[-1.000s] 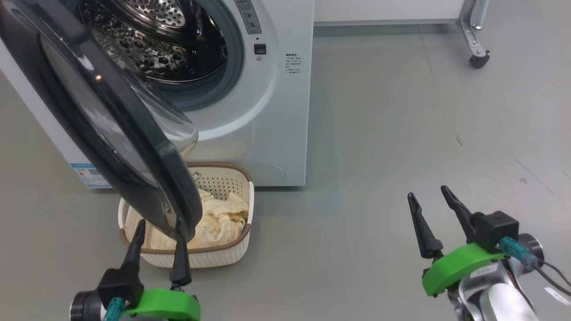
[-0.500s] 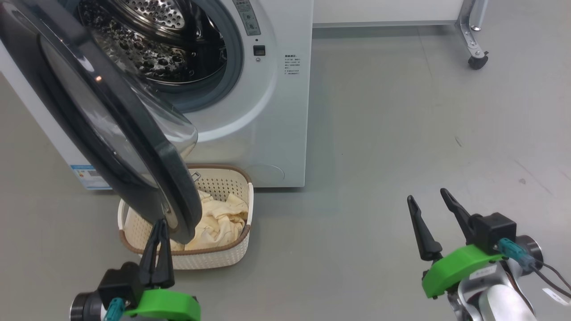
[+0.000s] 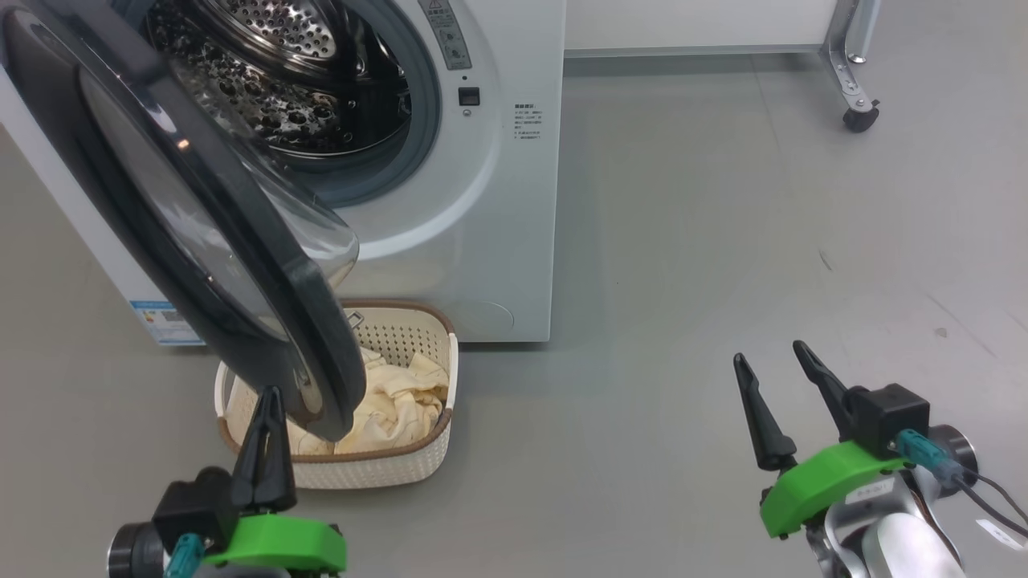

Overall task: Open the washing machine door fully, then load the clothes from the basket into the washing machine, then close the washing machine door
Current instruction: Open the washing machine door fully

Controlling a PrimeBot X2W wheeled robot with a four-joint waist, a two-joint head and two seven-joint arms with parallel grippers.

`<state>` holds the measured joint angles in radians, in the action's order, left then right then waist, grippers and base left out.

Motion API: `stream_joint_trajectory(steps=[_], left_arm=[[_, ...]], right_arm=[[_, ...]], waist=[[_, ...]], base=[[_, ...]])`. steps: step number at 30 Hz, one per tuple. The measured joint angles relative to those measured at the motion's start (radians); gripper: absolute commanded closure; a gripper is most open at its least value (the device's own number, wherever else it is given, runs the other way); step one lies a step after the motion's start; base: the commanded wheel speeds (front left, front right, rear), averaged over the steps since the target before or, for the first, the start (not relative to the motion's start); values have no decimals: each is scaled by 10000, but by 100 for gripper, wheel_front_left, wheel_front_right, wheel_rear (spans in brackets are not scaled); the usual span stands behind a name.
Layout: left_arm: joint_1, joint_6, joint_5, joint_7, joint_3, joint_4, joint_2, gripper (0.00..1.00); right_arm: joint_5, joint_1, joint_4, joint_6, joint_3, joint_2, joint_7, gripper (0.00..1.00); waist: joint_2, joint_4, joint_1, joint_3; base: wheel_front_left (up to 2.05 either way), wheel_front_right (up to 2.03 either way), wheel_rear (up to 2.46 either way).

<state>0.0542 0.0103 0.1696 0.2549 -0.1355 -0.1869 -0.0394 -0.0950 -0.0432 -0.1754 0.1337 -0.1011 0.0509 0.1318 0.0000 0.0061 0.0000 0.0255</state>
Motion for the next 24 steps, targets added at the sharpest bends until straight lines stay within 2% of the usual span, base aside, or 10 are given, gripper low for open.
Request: stream_joint_trajectory(steps=[6, 16, 24], left_arm=[[219, 221, 2, 2, 704, 355, -13, 100], [1647, 610, -12, 2, 1551, 1365, -104, 100], [2843, 784, -186, 15, 1202, 1705, -109, 100]], right_arm=[[0, 0, -15, 0, -4, -2, 15, 0], [-2, -2, -119, 0, -31, -4, 92, 0], [0, -9, -144, -2, -46, -6, 102, 0]], waist=[[0, 32, 0, -20], [0, 2, 0, -85], [0, -25, 0, -168]], base=[[0, 0, 0], [0, 0, 0], [0, 0, 0]])
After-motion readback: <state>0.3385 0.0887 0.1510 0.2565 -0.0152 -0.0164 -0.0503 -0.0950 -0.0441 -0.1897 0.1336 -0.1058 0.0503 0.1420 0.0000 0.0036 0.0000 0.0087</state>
